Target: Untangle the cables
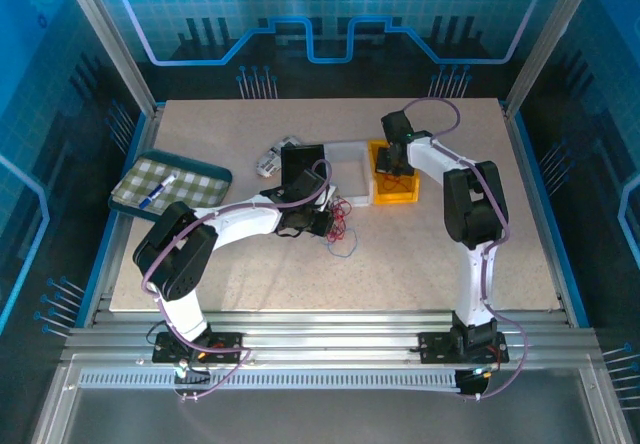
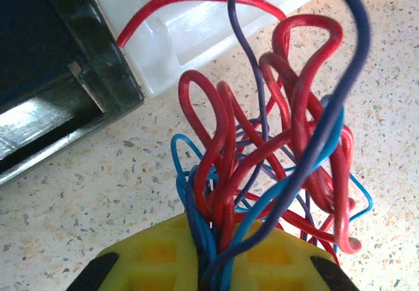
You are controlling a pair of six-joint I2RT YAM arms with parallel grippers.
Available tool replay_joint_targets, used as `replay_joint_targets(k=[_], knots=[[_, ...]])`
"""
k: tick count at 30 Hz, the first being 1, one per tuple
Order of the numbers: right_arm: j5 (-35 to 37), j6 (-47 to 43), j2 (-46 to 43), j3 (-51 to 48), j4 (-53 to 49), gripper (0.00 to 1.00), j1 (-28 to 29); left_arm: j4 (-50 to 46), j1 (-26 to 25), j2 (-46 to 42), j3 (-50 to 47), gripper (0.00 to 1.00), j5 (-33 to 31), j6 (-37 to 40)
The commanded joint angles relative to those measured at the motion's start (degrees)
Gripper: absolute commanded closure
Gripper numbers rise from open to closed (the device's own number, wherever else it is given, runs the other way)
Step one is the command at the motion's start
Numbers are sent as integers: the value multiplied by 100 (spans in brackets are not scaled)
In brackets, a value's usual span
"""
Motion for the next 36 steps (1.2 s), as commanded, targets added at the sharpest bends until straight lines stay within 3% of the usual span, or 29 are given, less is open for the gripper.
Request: replay_joint_targets(k=[1,5,18,22,25,31,36], knots=[[-121,32,-396,55,82,94,7,-49,-52,66,172,100,-11,174],[-68,-64,-750,58,203,74,31,30,-52,70,163,100,-4,159],[385,-130,-1472,-220,218,48,-18,229,-52,22,164,100,-11,95],[241,-369,-1814,-528,420,49,-22,260,-36,-63,146,100,4,43],[-347,-777,-2245,-1027,691,49,76,306,68,-191,129,100,181,-49],[-1392,-1083,-3160,-2563,1064,50,521,469,230,-383,0,100,843,-27],[-1822,-934,-3327,-3353,1378,54,894,648,234,-564,-256,100,1511,199]])
